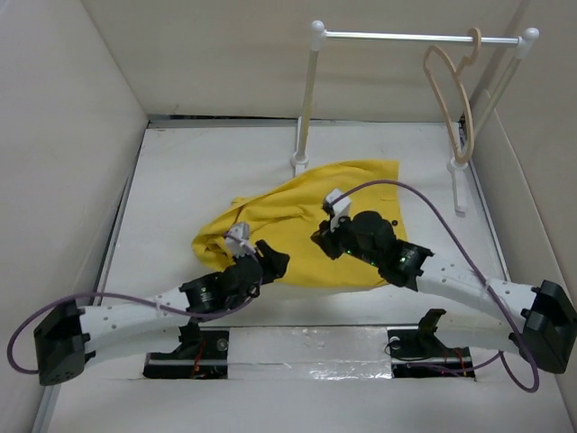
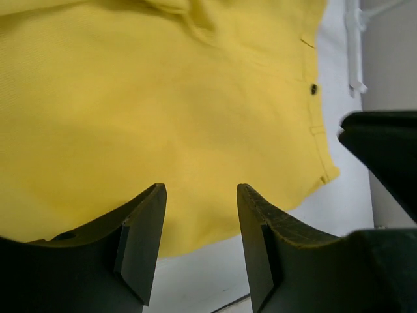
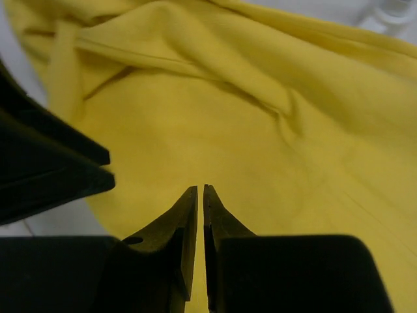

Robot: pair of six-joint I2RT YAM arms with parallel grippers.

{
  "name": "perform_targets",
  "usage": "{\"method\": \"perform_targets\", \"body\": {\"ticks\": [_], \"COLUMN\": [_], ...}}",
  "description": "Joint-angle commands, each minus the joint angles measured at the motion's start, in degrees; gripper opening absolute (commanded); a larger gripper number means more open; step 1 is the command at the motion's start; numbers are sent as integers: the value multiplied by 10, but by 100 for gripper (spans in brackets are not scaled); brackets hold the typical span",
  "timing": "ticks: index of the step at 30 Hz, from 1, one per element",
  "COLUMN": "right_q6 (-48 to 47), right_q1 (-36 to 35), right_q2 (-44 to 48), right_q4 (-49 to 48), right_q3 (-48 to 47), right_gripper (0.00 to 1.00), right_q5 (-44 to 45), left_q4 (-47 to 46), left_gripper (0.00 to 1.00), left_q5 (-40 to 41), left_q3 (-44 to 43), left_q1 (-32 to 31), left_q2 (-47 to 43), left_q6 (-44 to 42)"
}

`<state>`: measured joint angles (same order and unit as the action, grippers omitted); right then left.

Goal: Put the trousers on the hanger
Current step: Flatten out the trousers at the center of the board.

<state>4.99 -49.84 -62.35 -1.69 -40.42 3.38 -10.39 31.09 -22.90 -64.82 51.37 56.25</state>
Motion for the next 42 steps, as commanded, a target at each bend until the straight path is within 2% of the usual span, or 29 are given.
{"method": "perform_targets", "body": {"ticks": [1,2,3,5,7,11,12,16,17,20,21,22,25,31,34,39,42], "right_q6": [-8,-15,-19,-35,-42,-36,-32,-26,-25,-24,-24,-23,-10,15,19,17,14], "right_q1": [-57,-68,-80,-118,-138,-156,-156,-156,-156,-156,-156,-156,-114,-30,-3,9,9], "right_q2": [-36,-53,-87,-123,-176,-244,-255,-305,-321,-335,-330,-325,-283,-171,-147,-132,-129], "right_q4": [-98,-102,-107,-125,-125,-155,-164,-177,-177,-163,-156,-139,-113,-108,-108,-109,-108], "right_q3": [-23,-32,-41,-67,-98,-118,-120,-139,-142,-154,-152,-145,-108,2,34,38,37], "right_gripper": [24,31,43,52,54,55,59,60,59,28,7,0,0,0,0,0,0], "right_q5": [-6,-25,-29,-29,-29,-58,-60,-63,-64,-24,2,18,53,26,12,-6,-8], "left_q4": [152,176,203,280,348,385,398,469,475,489,488,489,489,471,449,419,428], "left_gripper": [44,44,44,44,45,49,50,52,52,53,53,54,59,61,59,58,55], "left_q5": [89,95,101,126,150,179,187,209,209,206,203,198,184,156,146,123,125], "left_q3": [30,38,37,34,29,10,5,-10,-11,-11,-10,-9,-7,-2,-9,-45,-69], "left_q1": [-9,-9,-9,-9,-9,-9,-9,-9,-9,-9,-9,-9,-9,-9,-9,-14,-50], "left_q2": [-96,-139,-158,-202,-228,-279,-282,-279,-278,-281,-283,-285,-294,-276,-223,-53,24], "left_q6": [137,168,184,227,251,240,243,280,287,299,298,298,297,279,252,223,257]}}
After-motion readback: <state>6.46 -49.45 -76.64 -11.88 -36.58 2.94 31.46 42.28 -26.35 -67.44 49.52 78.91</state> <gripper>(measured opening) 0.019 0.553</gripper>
